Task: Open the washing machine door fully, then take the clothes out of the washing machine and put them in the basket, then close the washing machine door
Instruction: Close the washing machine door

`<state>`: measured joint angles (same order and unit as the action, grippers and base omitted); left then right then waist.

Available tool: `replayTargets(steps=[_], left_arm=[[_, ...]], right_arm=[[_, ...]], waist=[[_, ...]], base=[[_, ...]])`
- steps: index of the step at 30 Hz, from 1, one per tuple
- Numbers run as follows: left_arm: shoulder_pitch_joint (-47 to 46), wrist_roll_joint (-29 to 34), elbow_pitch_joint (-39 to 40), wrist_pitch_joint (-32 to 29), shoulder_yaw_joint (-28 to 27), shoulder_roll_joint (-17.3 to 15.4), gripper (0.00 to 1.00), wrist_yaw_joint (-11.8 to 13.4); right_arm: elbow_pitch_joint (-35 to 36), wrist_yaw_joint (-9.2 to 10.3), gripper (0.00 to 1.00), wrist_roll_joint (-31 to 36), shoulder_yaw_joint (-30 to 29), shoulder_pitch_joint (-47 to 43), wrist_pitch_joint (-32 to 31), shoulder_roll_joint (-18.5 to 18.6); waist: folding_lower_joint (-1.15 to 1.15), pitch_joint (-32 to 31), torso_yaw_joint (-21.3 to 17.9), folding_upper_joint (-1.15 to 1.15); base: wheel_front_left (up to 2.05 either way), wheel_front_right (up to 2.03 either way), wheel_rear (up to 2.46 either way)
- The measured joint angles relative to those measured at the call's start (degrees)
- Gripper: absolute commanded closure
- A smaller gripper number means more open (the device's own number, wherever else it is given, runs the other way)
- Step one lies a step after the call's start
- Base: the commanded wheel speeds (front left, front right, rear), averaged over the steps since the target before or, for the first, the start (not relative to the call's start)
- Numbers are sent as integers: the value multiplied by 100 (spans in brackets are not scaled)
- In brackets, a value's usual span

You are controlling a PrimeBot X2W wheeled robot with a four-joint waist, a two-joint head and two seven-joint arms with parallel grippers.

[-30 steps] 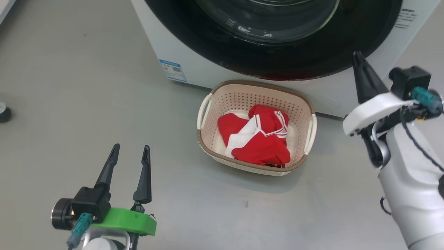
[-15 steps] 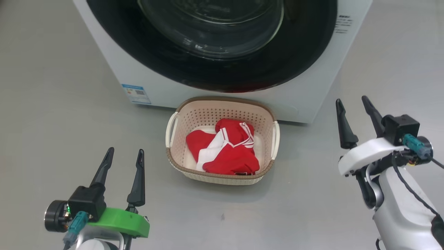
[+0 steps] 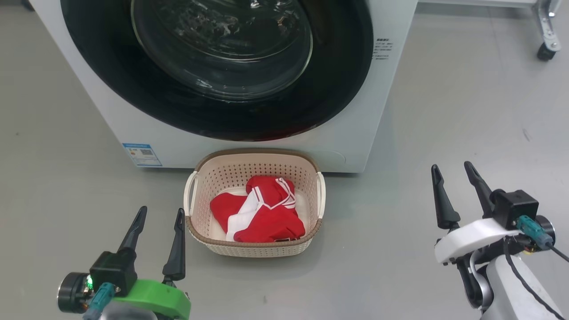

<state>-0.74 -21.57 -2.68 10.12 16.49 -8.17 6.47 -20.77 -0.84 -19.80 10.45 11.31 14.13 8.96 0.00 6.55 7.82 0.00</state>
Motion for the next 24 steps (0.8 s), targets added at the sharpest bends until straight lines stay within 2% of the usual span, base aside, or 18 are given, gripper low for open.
replayTargets(steps=[6, 8, 11, 17, 24], left_arm=[[71, 0, 52, -57, 13, -12, 0, 0], [85, 0, 83, -107, 30, -14, 0, 0], [108, 0, 100, -107, 23, -22, 0, 0], [205, 0, 145, -182, 21, -57, 0, 1], [260, 0, 180, -233, 21, -64, 0, 3]], right_arm=[[341, 66, 0, -1, -11, -403, 4, -16], [476, 154, 0, -2, -51, -544, 5, -24], [604, 159, 0, -2, -59, -713, 5, -30], [922, 303, 0, -2, -84, -1042, 5, -33], [1181, 353, 0, -2, -90, -1333, -20, -5]], waist=[[0, -151, -157, 0], [0, -181, -187, 0], [0, -224, -209, 0], [0, -302, -249, 0], [0, -359, -282, 0]], base=[[0, 0, 0], [0, 0, 0], [0, 0, 0], [0, 0, 0], [0, 0, 0]])
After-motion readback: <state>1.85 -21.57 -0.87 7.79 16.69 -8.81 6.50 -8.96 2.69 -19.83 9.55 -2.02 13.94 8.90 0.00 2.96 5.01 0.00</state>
